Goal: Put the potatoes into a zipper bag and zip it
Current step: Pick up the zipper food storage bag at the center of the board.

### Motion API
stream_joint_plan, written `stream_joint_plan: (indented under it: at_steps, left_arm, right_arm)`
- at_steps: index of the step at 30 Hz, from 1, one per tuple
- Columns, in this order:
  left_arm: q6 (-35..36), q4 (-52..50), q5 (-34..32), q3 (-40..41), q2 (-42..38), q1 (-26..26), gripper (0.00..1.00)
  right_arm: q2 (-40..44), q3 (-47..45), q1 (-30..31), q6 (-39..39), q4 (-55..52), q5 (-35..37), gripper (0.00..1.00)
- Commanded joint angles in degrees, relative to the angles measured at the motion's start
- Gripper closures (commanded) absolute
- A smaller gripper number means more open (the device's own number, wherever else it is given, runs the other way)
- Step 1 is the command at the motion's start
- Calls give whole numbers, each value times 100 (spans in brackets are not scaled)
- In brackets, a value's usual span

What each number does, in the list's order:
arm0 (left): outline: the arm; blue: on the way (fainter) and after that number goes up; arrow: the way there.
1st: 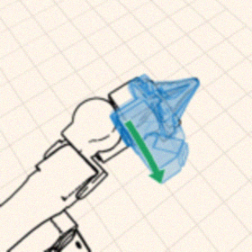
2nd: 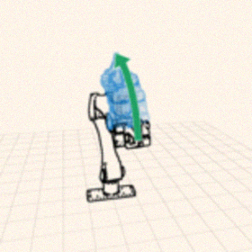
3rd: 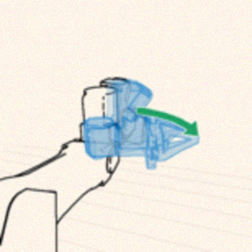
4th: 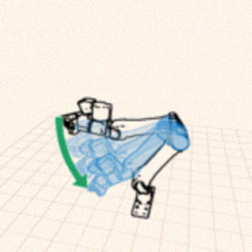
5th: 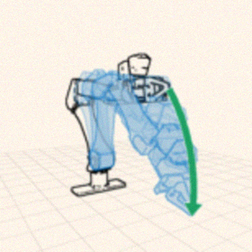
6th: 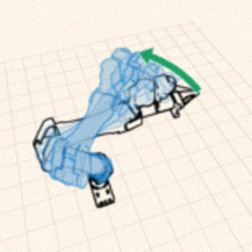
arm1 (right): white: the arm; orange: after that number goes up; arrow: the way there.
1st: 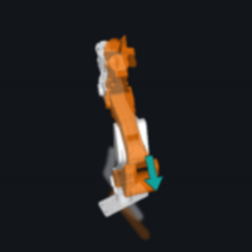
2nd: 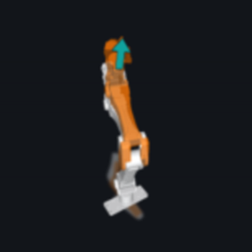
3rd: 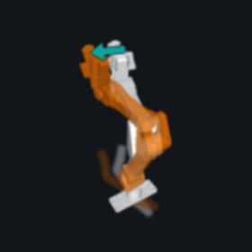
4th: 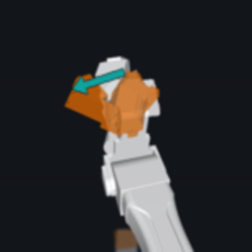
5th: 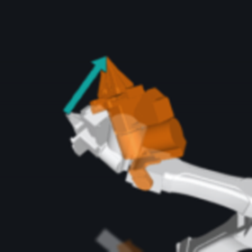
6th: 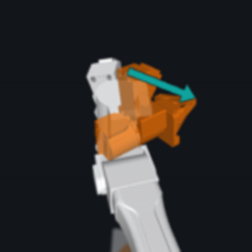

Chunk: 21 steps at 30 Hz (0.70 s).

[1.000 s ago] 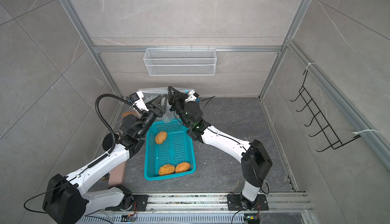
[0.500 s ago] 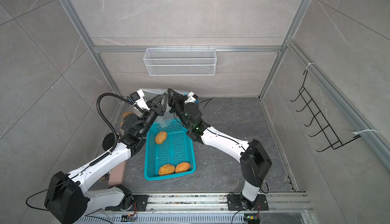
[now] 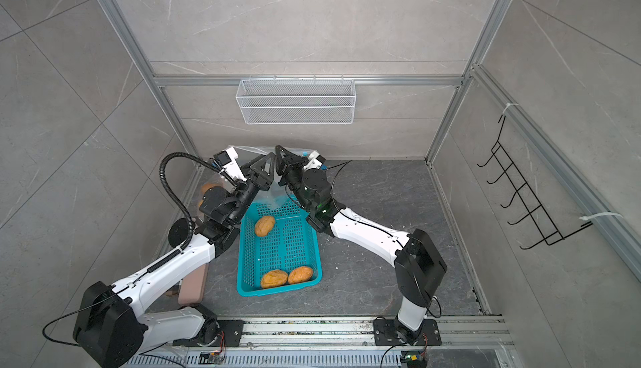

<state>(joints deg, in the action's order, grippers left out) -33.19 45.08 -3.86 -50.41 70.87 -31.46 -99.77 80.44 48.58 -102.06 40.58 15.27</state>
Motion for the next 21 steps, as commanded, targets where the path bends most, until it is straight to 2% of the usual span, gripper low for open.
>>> stream_joint_plan:
  at_steps: [1,4,7,15,21]
  left_arm:
    - [232,262,102,67,-105,9,52]
    - [268,295,123,134,-135,11,50]
    - [322,308,134,213,-184,9,43]
    - [350,167,-282,180,-220,17,44]
    - [318,247,32,54,-209,17,44]
  right_arm:
    - [49,9,20,-24,205,38,100]
    - [67,-10,14,-24,205,38,100]
    - [94,-16,-7,-25,214,38,100]
    - [100,-53,-6,-7,215,-40,100]
    - [37,-80,-15,-64,249,-59,100]
